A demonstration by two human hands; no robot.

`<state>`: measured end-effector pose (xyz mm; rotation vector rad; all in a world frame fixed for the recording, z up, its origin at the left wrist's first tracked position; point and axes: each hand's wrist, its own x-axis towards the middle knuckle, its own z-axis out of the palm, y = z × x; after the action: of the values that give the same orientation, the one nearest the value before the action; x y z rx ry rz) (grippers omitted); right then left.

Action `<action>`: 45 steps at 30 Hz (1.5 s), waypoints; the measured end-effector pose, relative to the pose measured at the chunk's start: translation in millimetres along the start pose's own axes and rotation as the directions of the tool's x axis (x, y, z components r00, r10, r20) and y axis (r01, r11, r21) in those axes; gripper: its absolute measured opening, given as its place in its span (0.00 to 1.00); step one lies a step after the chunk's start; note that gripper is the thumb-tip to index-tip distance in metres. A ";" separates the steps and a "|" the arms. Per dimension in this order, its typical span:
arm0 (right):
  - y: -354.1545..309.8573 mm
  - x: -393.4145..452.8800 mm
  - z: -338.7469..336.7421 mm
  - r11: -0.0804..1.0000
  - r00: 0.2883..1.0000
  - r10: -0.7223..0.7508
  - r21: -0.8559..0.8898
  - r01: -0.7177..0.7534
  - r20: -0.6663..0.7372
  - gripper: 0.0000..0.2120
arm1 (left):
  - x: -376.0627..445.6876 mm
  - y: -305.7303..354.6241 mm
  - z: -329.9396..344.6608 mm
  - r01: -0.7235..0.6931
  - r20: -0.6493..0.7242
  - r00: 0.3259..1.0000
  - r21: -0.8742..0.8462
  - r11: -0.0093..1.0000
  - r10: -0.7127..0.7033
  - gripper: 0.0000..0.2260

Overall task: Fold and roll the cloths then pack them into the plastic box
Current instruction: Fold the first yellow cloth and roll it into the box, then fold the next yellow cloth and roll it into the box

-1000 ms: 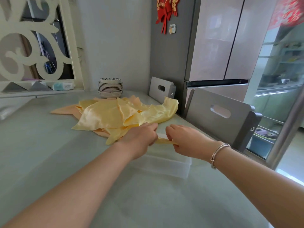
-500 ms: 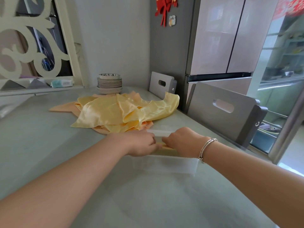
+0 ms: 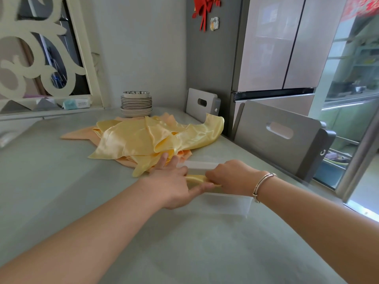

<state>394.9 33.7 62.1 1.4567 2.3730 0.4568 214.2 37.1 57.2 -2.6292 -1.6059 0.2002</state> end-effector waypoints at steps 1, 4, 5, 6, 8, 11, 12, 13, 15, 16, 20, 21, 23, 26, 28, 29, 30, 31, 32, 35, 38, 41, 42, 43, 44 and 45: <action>-1.1 1.0 0.9 0.999 1.000 0.002 -0.037 -0.001 0.025 0.03 | -2.9 1.4 -1.2 0.007 0.017 1.000 -0.034 0.999 -0.006 0.52; -3.2 5.0 2.5 0.994 0.998 0.001 -0.105 0.006 0.068 0.09 | -6.1 -0.7 -0.7 -0.009 0.060 0.998 -0.068 0.998 0.013 0.53; -2.8 5.2 1.9 0.994 0.997 0.001 -0.113 0.007 0.072 0.10 | -5.9 -2.1 -0.8 -0.013 0.073 0.997 -0.064 0.998 0.018 0.52; -2.8 5.5 1.2 0.993 0.997 0.001 -0.115 0.008 0.078 0.10 | -5.4 -4.0 -0.4 -0.023 0.083 0.996 -0.056 0.998 0.027 0.50; -2.3 5.5 1.0 0.993 0.996 0.001 -0.120 0.010 0.089 0.10 | -4.6 -5.9 -0.4 -0.082 0.072 0.994 -0.024 0.996 0.083 0.47; -2.6 6.1 2.0 0.986 0.993 -0.005 -0.162 0.025 0.120 0.11 | -1.5 -8.9 1.3 -0.192 0.021 0.981 0.037 0.981 0.191 0.47; -2.7 6.6 3.0 0.982 0.991 -0.010 -0.184 0.035 0.134 0.10 | -0.7 -9.8 1.5 -0.203 0.008 0.979 0.036 0.979 0.203 0.45; -2.5 7.3 4.1 0.980 0.989 -0.016 -0.196 0.045 0.144 0.10 | -1.2 -10.3 1.1 -0.203 -0.003 0.979 0.028 0.979 0.203 0.41; -1.4 7.5 4.5 0.985 0.989 -0.018 -0.166 0.042 0.145 0.09 | -2.5 -11.3 -0.8 -0.198 -0.008 0.980 0.020 0.980 0.198 0.37; -0.3 6.7 3.8 0.991 0.989 -0.010 -0.129 0.029 0.145 0.09 | -2.8 -11.0 -1.7 -0.197 -0.001 0.980 0.016 0.980 0.197 0.36; 6.0 0.3 0.1 0.997 0.986 0.038 0.066 -0.049 0.161 0.05 | 0.2 -9.7 -0.9 -0.200 0.026 0.980 0.043 0.979 0.199 0.43; 7.7 -2.2 -1.2 0.991 0.984 0.051 0.111 -0.070 0.173 0.04 | 0.5 -8.9 -0.7 -0.193 0.033 0.981 0.051 0.980 0.192 0.44; 10.0 -7.5 -3.7 0.975 0.975 0.067 0.194 -0.109 0.210 0.03 | -0.7 -7.2 0.1 -0.186 0.040 0.982 0.074 0.980 0.183 0.45; 12.8 -14.4 -6.1 0.945 0.975 0.107 0.286 -0.161 0.196 0.06 | -3.9 -4.2 1.1 -0.185 0.012 0.983 0.101 0.978 0.185 0.43; 15.5 -17.6 -5.7 0.929 0.976 0.143 0.318 -0.189 0.161 0.10 | -4.5 -1.6 1.2 -0.159 -0.008 0.987 0.073 0.984 0.160 0.38; 16.9 -19.5 -5.3 0.919 0.976 0.160 0.338 -0.202 0.148 0.10 | -3.6 0.1 1.0 -0.147 -0.016 0.989 0.058 0.987 0.148 0.37; 19.1 -21.6 -4.3 0.906 0.974 0.179 0.362 -0.219 0.142 0.10 | -1.5 2.3 0.3 -0.136 -0.022 0.990 0.055 0.989 0.137 0.37; 21.7 -24.5 -3.2 0.894 0.970 0.199 0.381 -0.238 0.140 0.11 | 1.2 5.1 -0.4 -0.127 -0.030 0.991 0.058 0.990 0.129 0.38; 24.4 -26.5 -1.5 0.884 0.965 0.219 0.390 -0.257 0.142 0.12 | 4.8 7.7 -0.7 -0.116 -0.044 0.992 0.063 0.991 0.119 0.38; 37.8 -31.6 7.8 0.864 0.941 0.301 0.372 -0.339 0.157 0.12 | 20.9 21.7 -3.4 -0.072 -0.116 0.990 0.058 0.996 0.078 0.38; 51.8 -30.8 19.1 0.826 0.905 0.389 0.368 -0.426 0.174 0.12 | 37.7 38.4 -2.5 -0.049 -0.235 0.970 0.038 0.998 0.056 0.35; 61.5 -30.9 21.8 0.783 0.876 0.449 0.393 -0.482 0.179 0.14 | 48.4 47.7 0.0 -0.065 -0.391 0.919 -0.021 0.998 0.051 0.28; 62.9 -30.7 21.4 0.768 0.870 0.463 0.411 -0.490 0.172 0.15 | 49.5 47.0 1.0 -0.067 -0.415 0.909 -0.039 0.997 0.045 0.26; 62.9 -30.7 20.1 0.754 0.864 0.478 0.431 -0.496 0.158 0.16 | 48.8 44.7 1.8 -0.065 -0.424 0.905 -0.054 0.996 0.036 0.25; 62.3 -30.2 18.6 0.740 0.859 0.495 0.453 -0.497 0.132 0.16 | 47.0 40.7 2.4 -0.061 -0.427 0.904 -0.066 0.996 0.027 0.24; 60.9 -29.3 16.9 0.726 0.852 0.513 0.477 -0.495 0.103 0.16 | 44.1 35.4 3.3 -0.054 -0.432 0.902 -0.078 0.995 0.015 0.24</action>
<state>463.1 35.3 76.0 2.3700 2.1779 -0.0253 264.9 60.1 46.4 -2.5208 -1.4415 -0.4353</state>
